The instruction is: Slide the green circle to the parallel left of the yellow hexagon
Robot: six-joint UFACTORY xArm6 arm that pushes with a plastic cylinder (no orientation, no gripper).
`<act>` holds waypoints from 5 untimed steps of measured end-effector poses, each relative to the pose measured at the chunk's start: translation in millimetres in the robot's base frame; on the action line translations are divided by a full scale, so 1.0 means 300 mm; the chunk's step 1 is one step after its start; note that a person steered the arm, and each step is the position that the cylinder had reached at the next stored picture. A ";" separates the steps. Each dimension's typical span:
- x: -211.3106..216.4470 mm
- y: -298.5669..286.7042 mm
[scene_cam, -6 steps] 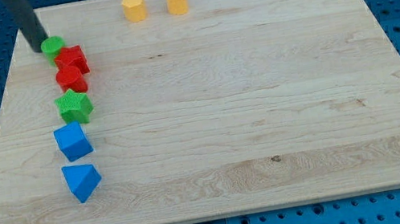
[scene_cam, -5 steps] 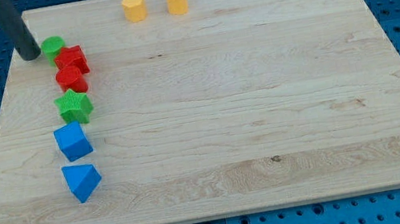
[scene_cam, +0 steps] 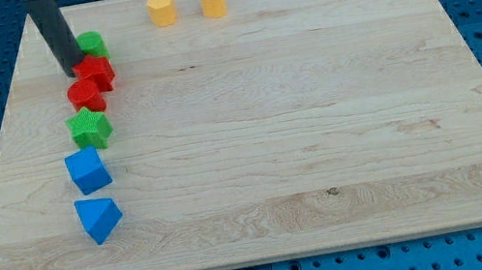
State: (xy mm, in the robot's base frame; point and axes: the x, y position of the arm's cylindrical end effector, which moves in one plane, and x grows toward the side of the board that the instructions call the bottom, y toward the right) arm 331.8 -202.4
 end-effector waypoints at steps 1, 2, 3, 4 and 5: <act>-0.017 0.042; -0.082 0.049; -0.139 0.049; -0.226 0.133; -0.281 0.211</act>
